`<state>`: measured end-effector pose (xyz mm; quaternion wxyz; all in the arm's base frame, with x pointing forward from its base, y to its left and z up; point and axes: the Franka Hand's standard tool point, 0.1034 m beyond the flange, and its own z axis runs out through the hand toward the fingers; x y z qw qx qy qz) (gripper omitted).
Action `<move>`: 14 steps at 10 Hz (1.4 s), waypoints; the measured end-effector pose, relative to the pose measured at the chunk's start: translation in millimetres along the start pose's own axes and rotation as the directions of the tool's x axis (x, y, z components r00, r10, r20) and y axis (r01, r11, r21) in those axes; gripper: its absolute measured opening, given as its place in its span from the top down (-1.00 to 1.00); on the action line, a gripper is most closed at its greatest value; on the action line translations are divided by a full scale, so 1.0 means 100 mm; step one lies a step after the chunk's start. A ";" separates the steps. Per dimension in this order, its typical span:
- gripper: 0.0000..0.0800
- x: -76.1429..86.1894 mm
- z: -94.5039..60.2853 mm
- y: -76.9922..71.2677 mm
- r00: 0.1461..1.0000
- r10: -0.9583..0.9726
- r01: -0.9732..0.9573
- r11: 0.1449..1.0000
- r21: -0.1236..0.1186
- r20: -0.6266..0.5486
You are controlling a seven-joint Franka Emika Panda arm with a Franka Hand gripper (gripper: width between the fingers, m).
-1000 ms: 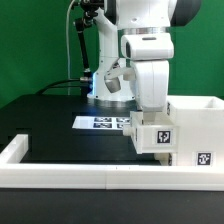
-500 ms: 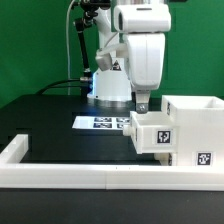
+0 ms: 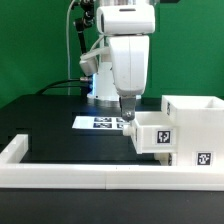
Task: Assemble drawer
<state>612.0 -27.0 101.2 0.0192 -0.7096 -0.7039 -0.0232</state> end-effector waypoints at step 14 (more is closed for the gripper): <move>-0.62 0.08 0.42 -0.15 0.986 -0.069 0.071 0.997 0.010 -0.151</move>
Offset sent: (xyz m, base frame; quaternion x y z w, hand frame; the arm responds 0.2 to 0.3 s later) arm -0.0155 0.0080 -0.0213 0.0193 0.2322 -0.0193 0.9723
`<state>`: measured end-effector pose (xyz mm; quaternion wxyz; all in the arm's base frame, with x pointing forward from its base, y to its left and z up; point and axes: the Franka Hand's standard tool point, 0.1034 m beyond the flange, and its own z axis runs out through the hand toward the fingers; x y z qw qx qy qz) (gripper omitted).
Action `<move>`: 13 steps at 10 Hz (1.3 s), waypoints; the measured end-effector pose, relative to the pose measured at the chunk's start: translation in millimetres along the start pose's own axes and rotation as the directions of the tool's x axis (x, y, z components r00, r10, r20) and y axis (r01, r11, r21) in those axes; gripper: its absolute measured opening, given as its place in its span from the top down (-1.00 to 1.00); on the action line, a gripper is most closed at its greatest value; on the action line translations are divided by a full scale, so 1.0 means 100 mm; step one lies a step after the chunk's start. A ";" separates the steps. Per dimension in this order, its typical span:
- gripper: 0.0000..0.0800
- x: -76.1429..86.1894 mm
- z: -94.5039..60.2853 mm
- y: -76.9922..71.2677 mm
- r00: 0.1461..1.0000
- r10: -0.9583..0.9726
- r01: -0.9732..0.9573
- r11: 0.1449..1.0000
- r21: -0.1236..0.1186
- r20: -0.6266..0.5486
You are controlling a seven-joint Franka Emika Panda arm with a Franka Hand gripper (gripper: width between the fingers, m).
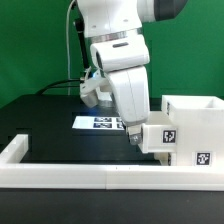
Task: Assemble drawer
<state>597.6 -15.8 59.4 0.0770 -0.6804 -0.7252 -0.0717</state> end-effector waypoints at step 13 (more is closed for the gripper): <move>-0.62 0.37 0.15 0.01 0.997 0.080 -0.078 0.994 -0.072 0.016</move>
Offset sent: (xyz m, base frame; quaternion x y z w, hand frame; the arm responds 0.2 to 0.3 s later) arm -0.0130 0.0345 -0.0004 -0.0162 0.0327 0.0056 0.9993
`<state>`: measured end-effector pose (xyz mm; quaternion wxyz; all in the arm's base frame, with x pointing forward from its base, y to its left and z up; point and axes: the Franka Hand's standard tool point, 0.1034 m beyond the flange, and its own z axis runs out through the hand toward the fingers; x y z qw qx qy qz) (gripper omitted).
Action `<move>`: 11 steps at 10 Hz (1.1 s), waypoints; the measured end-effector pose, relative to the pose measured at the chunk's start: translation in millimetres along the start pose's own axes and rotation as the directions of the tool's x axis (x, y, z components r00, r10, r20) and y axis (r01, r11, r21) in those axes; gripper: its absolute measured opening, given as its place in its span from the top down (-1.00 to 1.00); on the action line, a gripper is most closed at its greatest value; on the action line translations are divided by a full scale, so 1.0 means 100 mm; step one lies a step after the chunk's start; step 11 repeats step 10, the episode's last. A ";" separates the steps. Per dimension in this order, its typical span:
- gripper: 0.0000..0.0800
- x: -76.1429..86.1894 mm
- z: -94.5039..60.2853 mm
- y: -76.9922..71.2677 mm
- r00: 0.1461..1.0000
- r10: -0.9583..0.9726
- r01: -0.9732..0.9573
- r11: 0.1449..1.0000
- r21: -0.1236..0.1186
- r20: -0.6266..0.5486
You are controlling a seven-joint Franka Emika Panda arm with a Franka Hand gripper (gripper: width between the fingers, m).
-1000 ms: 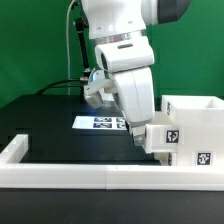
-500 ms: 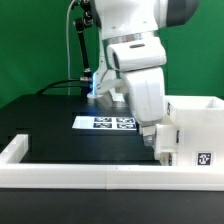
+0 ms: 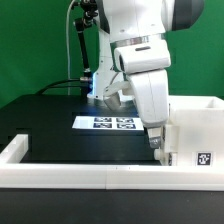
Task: Assemble drawer
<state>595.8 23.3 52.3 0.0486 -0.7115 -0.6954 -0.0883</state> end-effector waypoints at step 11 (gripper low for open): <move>-0.62 -0.86 -0.34 0.13 0.997 -0.031 0.034 0.998 -0.050 0.066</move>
Offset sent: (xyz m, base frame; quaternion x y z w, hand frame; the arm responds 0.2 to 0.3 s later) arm 0.0040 0.0196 0.0041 0.0205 0.0077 -0.0061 0.9997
